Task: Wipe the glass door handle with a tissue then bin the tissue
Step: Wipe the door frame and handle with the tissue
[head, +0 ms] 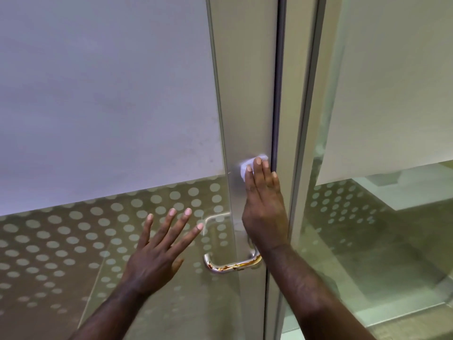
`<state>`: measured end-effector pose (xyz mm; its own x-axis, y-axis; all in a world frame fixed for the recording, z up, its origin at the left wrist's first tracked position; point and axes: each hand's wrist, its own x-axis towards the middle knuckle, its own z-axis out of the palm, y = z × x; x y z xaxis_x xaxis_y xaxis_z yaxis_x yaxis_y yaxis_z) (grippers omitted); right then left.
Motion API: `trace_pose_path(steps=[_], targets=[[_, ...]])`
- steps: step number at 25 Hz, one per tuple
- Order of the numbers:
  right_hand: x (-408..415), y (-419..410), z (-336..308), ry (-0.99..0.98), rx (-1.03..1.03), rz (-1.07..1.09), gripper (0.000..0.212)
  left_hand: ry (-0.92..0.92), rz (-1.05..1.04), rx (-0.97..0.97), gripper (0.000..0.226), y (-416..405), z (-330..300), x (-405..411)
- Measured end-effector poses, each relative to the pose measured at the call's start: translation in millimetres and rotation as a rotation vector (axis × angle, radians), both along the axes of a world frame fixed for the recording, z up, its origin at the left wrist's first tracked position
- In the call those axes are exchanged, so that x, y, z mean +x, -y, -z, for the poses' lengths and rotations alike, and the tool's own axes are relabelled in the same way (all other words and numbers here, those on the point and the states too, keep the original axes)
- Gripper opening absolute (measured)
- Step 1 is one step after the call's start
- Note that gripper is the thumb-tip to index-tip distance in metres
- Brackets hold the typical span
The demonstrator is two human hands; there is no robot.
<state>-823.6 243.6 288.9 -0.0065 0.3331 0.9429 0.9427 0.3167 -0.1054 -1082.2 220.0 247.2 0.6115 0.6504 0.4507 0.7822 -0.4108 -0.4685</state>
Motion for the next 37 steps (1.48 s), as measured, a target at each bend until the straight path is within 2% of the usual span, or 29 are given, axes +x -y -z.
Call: trace_pose_path(steps=[3, 5, 7, 11, 14, 19, 25, 30, 34, 37], targets=[[-8, 0, 13, -0.029, -0.107, 0.034, 0.074, 0.000, -0.003, 0.042, 0.139, -5, -4, 1], [-10, -1, 15, -0.045, -0.135, 0.038, 0.078, 0.003, -0.009, 0.062, 0.140, -7, -8, 3], [-10, -1, 15, -0.046, -0.156, 0.036, 0.078, 0.007, -0.024, 0.075, 0.142, -9, -12, 5], [-15, 1, 16, -0.078, -0.238, 0.017, 0.063, -0.003, -0.032, 0.083, 0.144, -13, -14, 3], [-23, 10, 21, -0.109, -0.318, 0.008, 0.070, 0.002, -0.035, 0.089, 0.143, -14, -14, 2], [-27, 10, 13, 0.074, -0.359, 0.010, 0.080, 0.003, -0.021, 0.108, 0.142, -13, -15, 2], [-31, 16, 9, -0.184, -0.416, 0.093, 0.089, 0.019, -0.018, 0.106, 0.141, -13, -16, 2], [-26, 11, -6, -0.051, -0.426, 0.103, 0.101, 0.028, -0.013, 0.116, 0.142, -14, -16, 1], [-36, 21, 0, -0.201, -0.463, 0.116, 0.109, 0.031, -0.007, 0.117, 0.143, -14, -15, 2], [-41, 24, 8, -0.137, -0.483, 0.086, 0.109, 0.031, -0.009, 0.121, 0.143, -13, -16, 3]])
